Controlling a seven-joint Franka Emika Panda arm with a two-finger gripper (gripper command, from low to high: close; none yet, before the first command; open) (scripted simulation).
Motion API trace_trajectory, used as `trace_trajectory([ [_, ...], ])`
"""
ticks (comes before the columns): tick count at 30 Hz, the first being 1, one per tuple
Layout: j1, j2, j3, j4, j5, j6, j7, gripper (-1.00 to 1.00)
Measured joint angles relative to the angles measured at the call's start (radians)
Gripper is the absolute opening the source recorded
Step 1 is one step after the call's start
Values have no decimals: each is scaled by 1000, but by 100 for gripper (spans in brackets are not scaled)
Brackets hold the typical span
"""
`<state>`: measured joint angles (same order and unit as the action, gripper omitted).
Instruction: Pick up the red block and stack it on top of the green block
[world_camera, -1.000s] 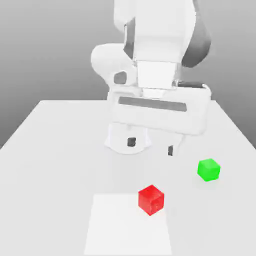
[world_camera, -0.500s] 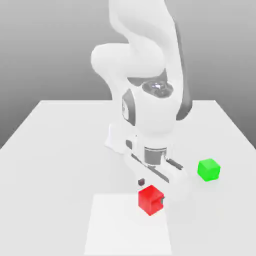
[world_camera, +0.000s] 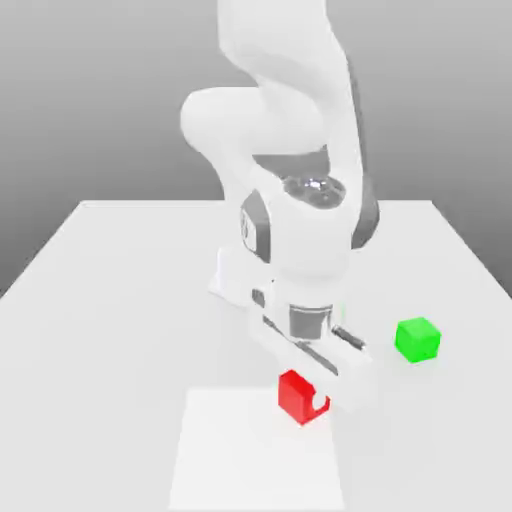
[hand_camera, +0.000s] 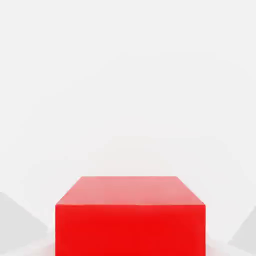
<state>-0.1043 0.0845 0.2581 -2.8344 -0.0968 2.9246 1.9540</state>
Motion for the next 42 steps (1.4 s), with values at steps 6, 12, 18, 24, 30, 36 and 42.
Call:
trace_trajectory([
  [6, 49, -138, 20, -26, 139, -112, -69, -100],
  [12, 189, -263, 165, -47, 266, -206, 235, -100],
  [18, 358, -365, 330, -74, 424, -269, 557, -100],
  [24, 404, -357, 465, -96, 450, -250, 796, -100],
  [30, 246, -240, 573, -101, 267, -163, 927, -100],
  [36, 26, -204, 788, -100, 247, -122, 941, -100],
  [42, 24, -204, 789, -100, 247, -117, 940, -100],
])
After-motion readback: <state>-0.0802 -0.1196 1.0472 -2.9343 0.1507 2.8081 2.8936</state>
